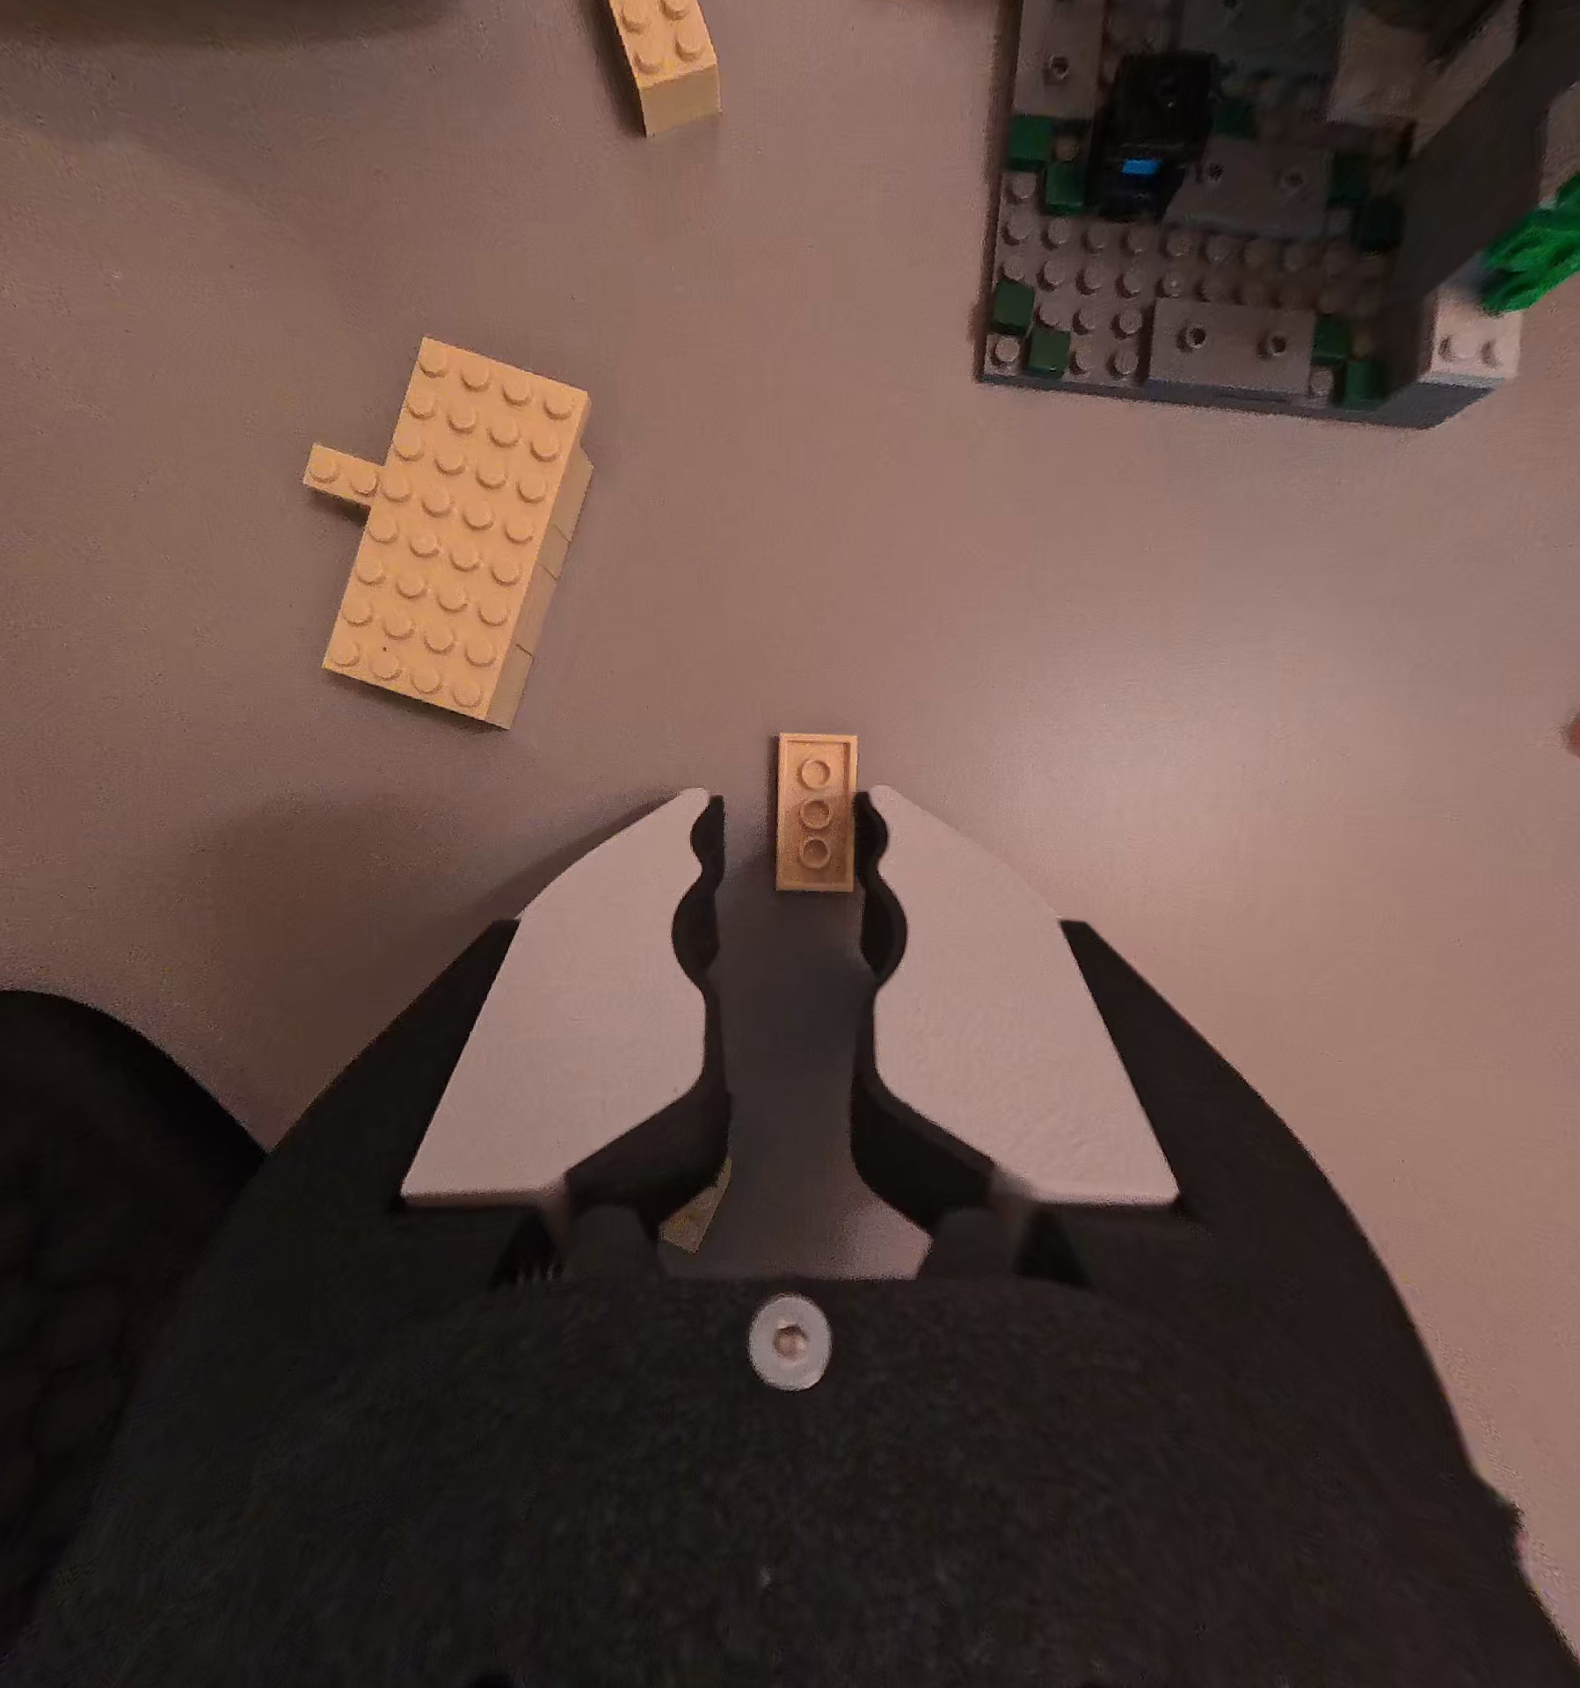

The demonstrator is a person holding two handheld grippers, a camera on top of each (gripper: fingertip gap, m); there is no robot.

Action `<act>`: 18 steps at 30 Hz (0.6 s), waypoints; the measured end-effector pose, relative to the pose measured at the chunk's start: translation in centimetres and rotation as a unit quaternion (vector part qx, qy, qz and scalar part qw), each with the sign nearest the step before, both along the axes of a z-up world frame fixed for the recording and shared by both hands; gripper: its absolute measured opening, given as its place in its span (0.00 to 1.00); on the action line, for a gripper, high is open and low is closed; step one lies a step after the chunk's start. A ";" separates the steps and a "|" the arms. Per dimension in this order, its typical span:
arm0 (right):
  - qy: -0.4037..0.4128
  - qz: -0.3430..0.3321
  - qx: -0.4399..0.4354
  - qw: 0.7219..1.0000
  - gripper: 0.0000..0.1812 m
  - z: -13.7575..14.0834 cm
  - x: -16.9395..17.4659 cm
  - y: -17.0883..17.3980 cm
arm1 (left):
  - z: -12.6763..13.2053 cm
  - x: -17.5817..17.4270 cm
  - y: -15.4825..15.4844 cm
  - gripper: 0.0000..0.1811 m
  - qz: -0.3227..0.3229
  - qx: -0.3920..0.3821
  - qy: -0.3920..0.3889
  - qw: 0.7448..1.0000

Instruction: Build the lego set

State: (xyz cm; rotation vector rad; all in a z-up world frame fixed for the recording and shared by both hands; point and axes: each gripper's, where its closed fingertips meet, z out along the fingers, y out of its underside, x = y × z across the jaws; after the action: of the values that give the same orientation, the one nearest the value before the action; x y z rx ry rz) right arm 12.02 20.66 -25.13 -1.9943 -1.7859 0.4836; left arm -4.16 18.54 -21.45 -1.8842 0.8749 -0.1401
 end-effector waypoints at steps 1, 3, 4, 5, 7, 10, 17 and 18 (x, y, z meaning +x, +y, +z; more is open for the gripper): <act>-0.006 0.000 -0.002 1.000 0.12 -0.2 0.0 0.1 | -0.1 -0.1 0.0 0.06 0.000 -0.001 -0.001 1.000; -0.007 0.008 -0.007 1.000 0.09 -0.2 -0.1 0.0 | -0.2 -0.1 0.1 0.06 -0.001 -0.005 -0.002 1.000; -0.008 0.012 -0.009 1.000 0.09 -0.2 -0.1 -0.1 | -0.3 -0.1 0.1 0.06 -0.002 -0.007 -0.002 1.000; -0.009 0.015 -0.012 1.000 0.09 -0.2 0.0 -0.2 | -0.4 0.0 0.1 0.07 -0.003 -0.010 -0.001 1.000; -0.009 0.019 -0.012 1.000 0.09 -0.2 0.2 -0.5 | -0.7 0.1 0.1 0.08 -0.006 -0.016 0.000 1.000; 0.004 0.024 -0.011 1.000 0.09 0.2 0.6 -1.3 | -0.9 0.1 0.2 0.08 -0.008 -0.021 -0.002 1.000; 0.077 0.036 -0.009 0.996 0.09 3.1 0.9 -4.3 | -0.9 0.2 0.2 0.08 -0.009 -0.021 -0.003 1.000; 0.087 0.040 -0.010 0.995 0.09 3.5 0.8 -4.8 | -0.9 0.3 0.1 0.08 -0.011 -0.020 -0.002 1.000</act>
State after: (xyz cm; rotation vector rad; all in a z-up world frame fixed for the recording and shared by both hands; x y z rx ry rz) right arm 12.79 15.86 -21.61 -1.8383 -1.7630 0.6816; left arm -3.87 18.67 -22.35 -1.9123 0.8961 -0.1751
